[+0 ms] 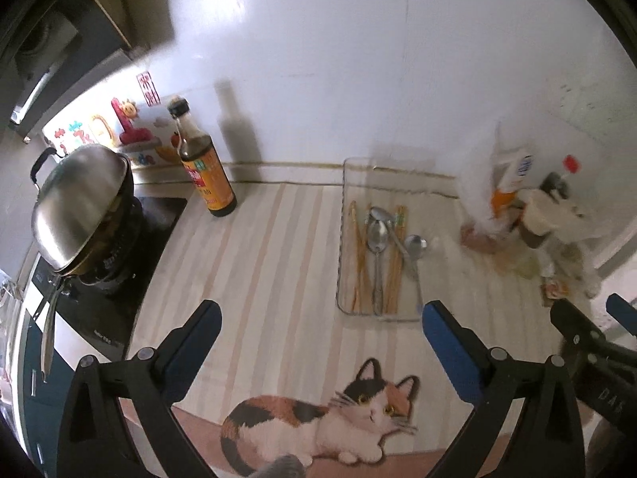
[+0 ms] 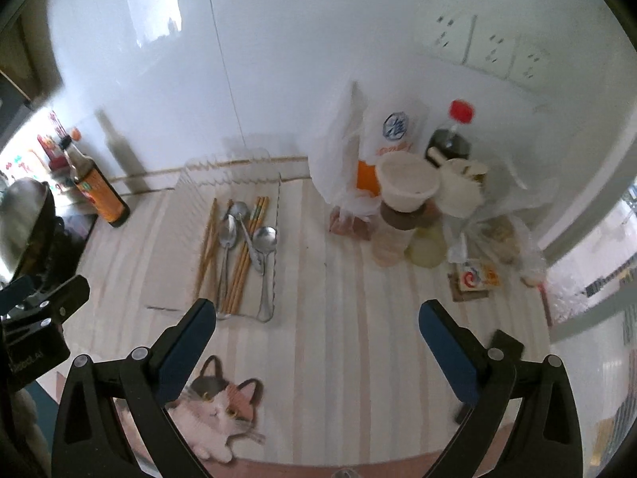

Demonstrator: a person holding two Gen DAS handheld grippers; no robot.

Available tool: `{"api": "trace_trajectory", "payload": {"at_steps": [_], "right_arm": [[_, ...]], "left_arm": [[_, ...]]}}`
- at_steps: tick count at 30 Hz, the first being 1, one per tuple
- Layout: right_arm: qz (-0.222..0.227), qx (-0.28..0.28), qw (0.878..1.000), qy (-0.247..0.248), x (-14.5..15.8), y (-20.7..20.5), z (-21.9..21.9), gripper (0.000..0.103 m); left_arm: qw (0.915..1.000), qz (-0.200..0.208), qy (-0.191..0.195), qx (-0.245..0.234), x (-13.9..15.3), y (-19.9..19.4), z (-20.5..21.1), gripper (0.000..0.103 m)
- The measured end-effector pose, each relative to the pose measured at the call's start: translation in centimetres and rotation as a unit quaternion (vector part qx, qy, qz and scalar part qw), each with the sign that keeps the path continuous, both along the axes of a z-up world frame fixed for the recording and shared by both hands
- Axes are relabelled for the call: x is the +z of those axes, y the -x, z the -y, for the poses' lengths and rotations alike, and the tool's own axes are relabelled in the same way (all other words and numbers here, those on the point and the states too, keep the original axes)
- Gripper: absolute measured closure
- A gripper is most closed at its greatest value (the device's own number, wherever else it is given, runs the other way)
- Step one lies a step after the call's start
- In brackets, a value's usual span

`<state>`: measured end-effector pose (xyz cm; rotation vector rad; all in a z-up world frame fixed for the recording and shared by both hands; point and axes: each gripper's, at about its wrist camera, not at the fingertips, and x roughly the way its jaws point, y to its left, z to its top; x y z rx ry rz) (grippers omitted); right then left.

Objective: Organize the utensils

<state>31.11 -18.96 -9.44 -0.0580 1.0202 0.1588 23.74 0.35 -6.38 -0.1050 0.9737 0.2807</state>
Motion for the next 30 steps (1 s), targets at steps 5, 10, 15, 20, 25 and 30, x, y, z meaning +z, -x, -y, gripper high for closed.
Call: {"api": "trace_trajectory", "payload": {"at_steps": [5,10,15,20,25,30], "right_arm": [[0.025,-0.009,1.0,-0.014,4.8,5.1,0.0,0.0],[0.042,-0.015,0.998,-0.035,8.2,9.6,-0.1,0.0],[0.054,-0.011,0.997,-0.053,11.2,13.7,-0.1,0.0],[0.063,-0.006,0.996,-0.065,13.4,16.9,0.0,0.0],[0.071,0.003,0.995,-0.068,14.8,18.8,0.3,0.0],[0.075,0.008,0.995,-0.071,15.6,19.8,0.9,0.0]], "left_arm": [[0.999,0.035,0.015,-0.022,4.1,4.6,-0.3,0.0],[0.9965,0.054,0.03,-0.057,7.3,8.2,-0.5,0.0],[0.9928,0.068,0.057,-0.081,9.7,11.5,-1.1,0.0],[0.9901,0.068,0.077,-0.095,10.9,13.8,-1.4,0.0],[0.9888,0.07,0.085,-0.101,11.7,15.6,-1.2,0.0],[0.9878,0.075,0.086,-0.105,12.6,16.8,-0.4,0.0]]}}
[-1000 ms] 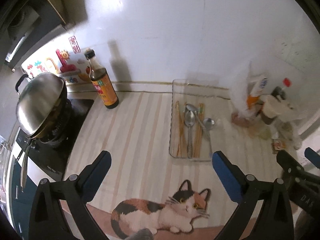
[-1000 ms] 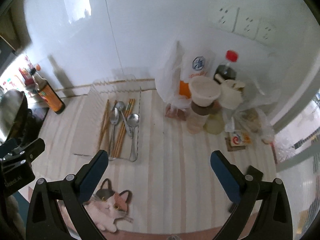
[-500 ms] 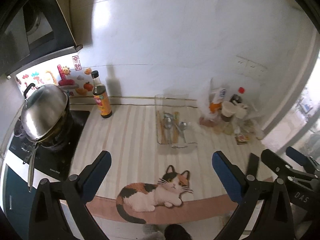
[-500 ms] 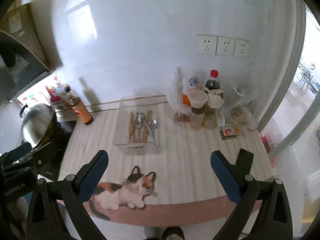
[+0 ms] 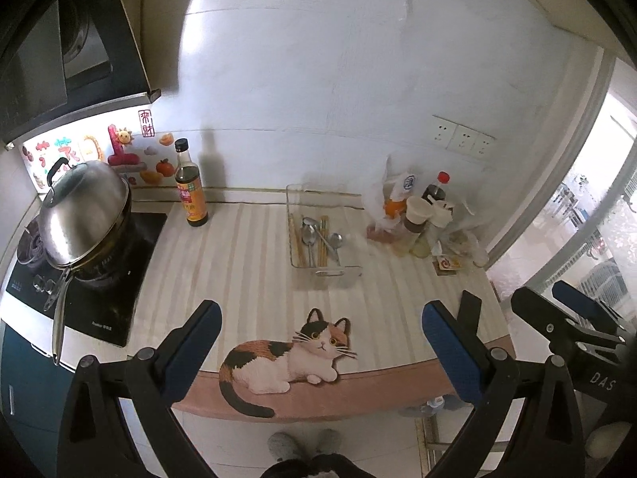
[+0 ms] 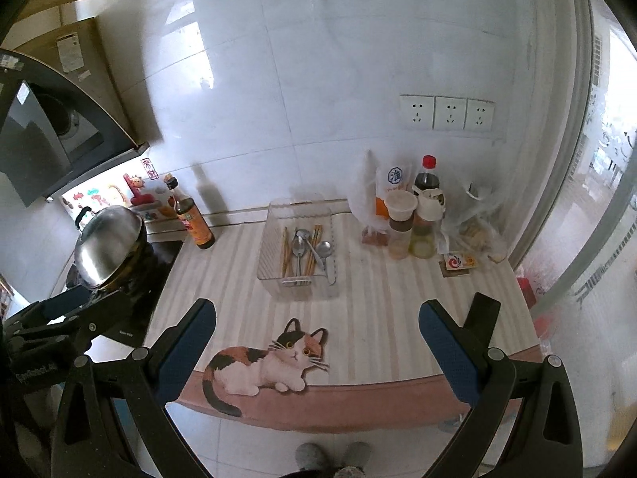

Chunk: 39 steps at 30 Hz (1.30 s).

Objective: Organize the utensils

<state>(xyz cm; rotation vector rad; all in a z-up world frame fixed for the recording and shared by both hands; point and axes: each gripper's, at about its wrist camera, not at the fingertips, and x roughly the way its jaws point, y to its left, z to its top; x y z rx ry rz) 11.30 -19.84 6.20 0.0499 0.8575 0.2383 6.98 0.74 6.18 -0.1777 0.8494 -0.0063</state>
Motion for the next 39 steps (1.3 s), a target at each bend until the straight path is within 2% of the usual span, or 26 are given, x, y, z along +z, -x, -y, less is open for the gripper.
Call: {"api": "trace_trajectory", "payload": {"at_steps": [5,21,39], "right_arm": [[0.002,0.002,1.0,0.003,0.5,0.4,0.5,0.0],[0.002,0.023,1.0,0.0,0.3,-0.2,1.0,0.0],[0.004,0.028,1.0,-0.001,0.1,-0.7,1.4,0.0]], "left_arm": [[1.0,0.001,-0.002,-0.003,0.2,0.7,1.0,0.0],[0.9993,0.002,-0.004,0.038,-0.3,0.9,1.3,0.0],[0.9974,0.015,-0.031,0.063,0.4,0.8,2.0,0.0]]}}
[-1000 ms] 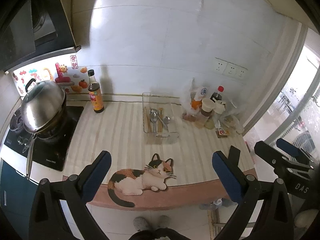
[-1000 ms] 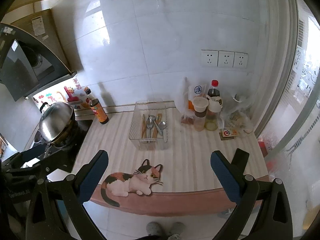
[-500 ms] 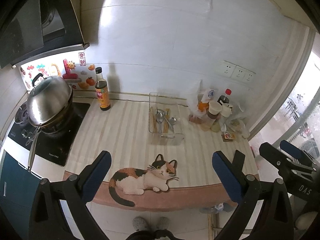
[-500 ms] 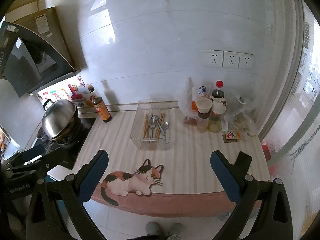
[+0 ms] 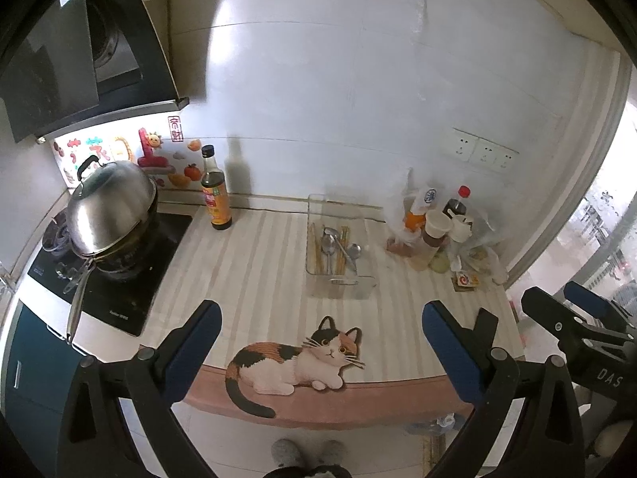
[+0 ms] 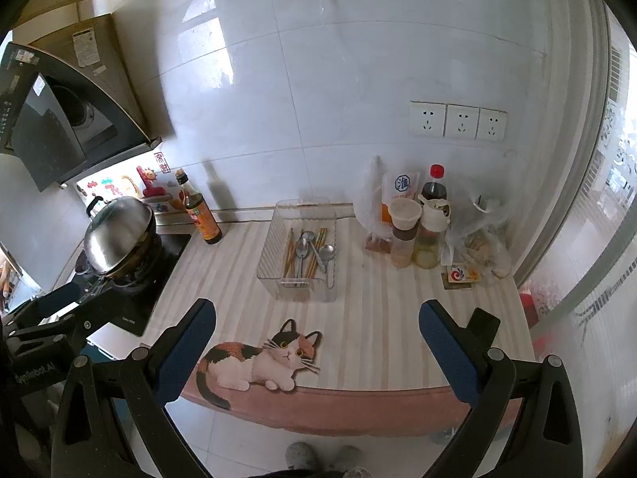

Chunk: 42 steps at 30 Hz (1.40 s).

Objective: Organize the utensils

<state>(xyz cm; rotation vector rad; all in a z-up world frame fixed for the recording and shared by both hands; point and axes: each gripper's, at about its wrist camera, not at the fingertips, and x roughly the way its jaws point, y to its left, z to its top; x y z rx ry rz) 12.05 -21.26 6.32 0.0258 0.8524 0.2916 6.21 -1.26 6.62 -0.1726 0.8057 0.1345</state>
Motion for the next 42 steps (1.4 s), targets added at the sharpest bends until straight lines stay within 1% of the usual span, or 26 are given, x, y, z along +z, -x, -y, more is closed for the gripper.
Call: {"api": "trace_trajectory", "payload": {"at_steps": [10,42], "right_arm": [[0.003,0.015,1.0,-0.002,0.5,-0.8,0.2,0.0],[0.002,0.017,1.0,-0.004,0.5,-1.1,0.2,0.0]], "left_arm": [[1.0,0.003,-0.001,0.001,0.1,0.0,-0.1,0.0],[0.9999,0.004,-0.001,-0.015,0.3,-1.0,0.0,0.0]]}}
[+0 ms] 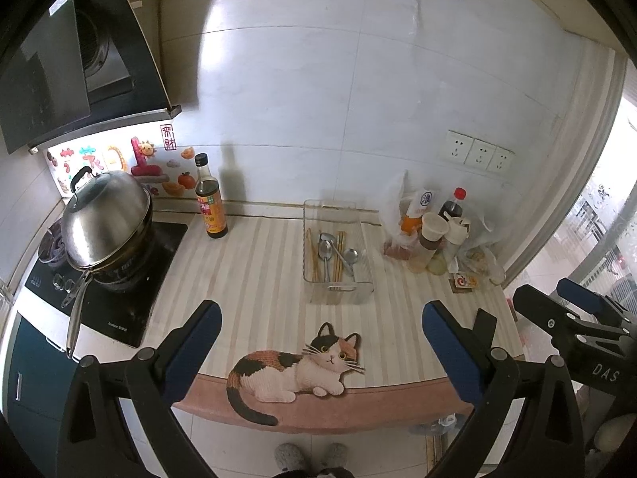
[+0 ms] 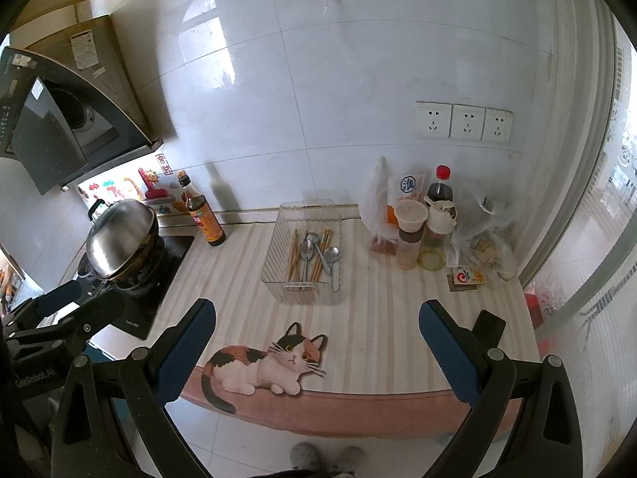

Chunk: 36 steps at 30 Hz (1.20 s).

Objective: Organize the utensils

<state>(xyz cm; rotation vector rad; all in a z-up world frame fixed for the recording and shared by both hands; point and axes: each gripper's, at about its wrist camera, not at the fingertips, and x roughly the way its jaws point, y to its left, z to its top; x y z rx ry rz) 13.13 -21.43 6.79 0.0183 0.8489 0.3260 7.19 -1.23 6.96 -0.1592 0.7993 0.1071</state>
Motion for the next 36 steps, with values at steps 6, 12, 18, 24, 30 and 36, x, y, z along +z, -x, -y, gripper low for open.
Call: {"api": "trace_trajectory", "payload": {"at_steps": [6,12,18,24,30,36], "right_arm": [[-0.001,0.0,1.0,-0.001,0.01,-0.01,-0.05,0.0],[-0.001,-0.002,1.0,-0.002,-0.05,-0.08,-0.06,0.0],[0.0,-0.003,1.0,-0.003,-0.05,-0.15,0.0,0.0],[0.0,-0.007,1.0,-0.004,-0.12,-0.04,-0.13,0.0],[0.0,-0.007,1.0,-0.004,-0.12,-0.05,-0.08,0.0],[0.001,-0.012,1.0,-0.006,-0.15,0.06,-0.2,0.0]], "left_arm": [[1.0,0.001,-0.001,0.001,0.0,-0.08,0.06,0.0],[1.0,0.002,-0.003,0.0,0.1,-0.38,-0.01,0.0],[1.0,0.002,-0.002,0.002,0.12,-0.26,0.14,0.0],[1.0,0.002,-0.003,0.002,0.11,-0.28,0.22,0.0],[1.0,0.002,-0.003,0.003,0.1,-0.37,0.28,0.0],[1.0,0.003,-0.003,0.002,0.1,-0.21,0.3,0.0]]}}
